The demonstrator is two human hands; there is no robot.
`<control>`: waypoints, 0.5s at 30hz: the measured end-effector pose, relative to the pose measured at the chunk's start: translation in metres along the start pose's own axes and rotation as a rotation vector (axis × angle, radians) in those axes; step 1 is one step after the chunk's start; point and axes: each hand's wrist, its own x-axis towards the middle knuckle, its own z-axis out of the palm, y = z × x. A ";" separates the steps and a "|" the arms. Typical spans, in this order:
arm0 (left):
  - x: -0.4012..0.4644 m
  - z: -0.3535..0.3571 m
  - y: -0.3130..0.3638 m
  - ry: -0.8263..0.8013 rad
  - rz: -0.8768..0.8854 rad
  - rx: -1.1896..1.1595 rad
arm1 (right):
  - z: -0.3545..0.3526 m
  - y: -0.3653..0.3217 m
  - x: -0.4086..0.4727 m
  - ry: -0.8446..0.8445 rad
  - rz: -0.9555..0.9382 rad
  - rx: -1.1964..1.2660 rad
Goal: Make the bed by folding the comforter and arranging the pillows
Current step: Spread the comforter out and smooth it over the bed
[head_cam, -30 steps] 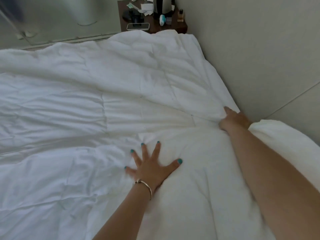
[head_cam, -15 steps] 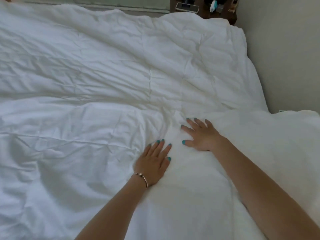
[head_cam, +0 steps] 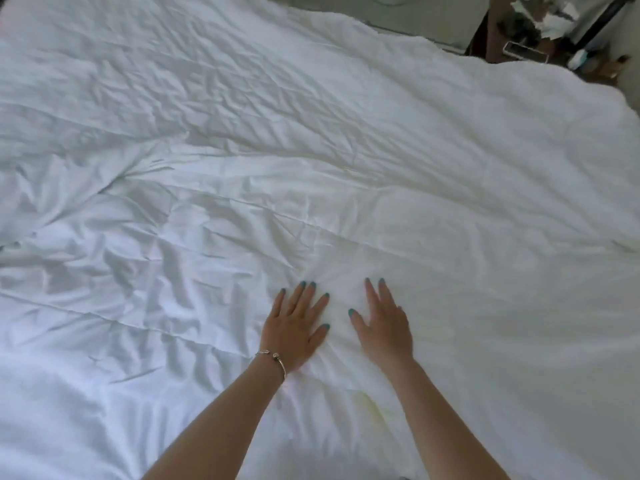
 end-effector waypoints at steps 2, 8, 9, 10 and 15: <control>-0.010 -0.008 -0.068 0.042 -0.058 0.002 | 0.032 -0.065 0.005 -0.077 -0.075 -0.061; -0.004 0.011 -0.240 0.131 -0.179 0.080 | 0.097 -0.116 0.048 -0.124 0.220 -0.114; 0.000 0.017 -0.247 0.126 -0.163 0.073 | 0.102 -0.114 0.058 -0.149 0.230 -0.126; 0.004 0.025 -0.250 0.143 -0.148 0.065 | 0.105 -0.113 0.065 -0.171 0.233 -0.143; 0.018 0.052 -0.255 0.204 -0.134 0.021 | 0.119 -0.111 0.075 -0.187 0.248 -0.185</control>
